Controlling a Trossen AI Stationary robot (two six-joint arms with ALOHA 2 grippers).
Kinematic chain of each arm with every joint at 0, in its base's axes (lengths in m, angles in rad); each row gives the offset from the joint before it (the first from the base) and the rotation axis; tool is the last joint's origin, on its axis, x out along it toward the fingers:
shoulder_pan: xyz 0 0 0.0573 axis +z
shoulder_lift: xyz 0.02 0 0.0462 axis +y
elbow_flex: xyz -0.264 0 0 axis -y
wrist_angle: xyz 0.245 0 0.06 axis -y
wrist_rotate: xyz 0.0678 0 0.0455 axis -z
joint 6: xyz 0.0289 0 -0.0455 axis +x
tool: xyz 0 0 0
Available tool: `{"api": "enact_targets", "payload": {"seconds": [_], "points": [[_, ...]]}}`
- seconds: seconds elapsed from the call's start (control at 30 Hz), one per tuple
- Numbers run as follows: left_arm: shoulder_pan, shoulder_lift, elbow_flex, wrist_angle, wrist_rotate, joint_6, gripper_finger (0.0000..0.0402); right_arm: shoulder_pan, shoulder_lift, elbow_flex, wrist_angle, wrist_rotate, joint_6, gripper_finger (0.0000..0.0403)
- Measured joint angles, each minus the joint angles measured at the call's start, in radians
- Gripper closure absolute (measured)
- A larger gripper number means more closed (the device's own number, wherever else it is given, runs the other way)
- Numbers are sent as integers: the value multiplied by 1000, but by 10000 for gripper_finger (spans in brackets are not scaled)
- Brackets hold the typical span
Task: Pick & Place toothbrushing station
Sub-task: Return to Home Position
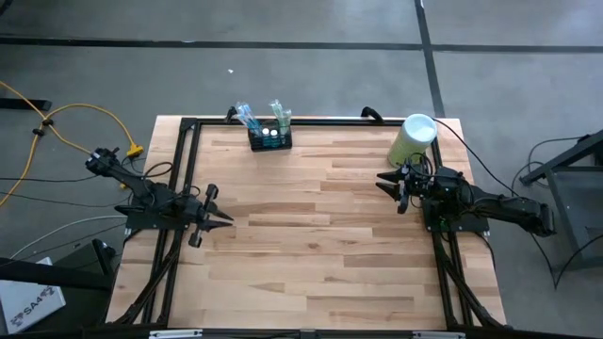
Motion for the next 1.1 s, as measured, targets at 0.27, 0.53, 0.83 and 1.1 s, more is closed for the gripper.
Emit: {"api": "enact_targets", "payload": {"seconds": [0.27, 0.53, 0.83, 1.1], "points": [[0, 0, -1, -1, -25, 1, 349, 0, 0, 0, 0, 0, 0, 255], [14, 0, -2, -1, -26, 22, 349, 0, 0, 0, 0, 0, 0, 255], [98, 9, -2, -1, -20, 23, 349, 0, 0, 0, 0, 0, 0, 255], [176, 10, -2, -1, -19, 23, 349, 0, 0, 0, 0, 0, 0, 255]]}}
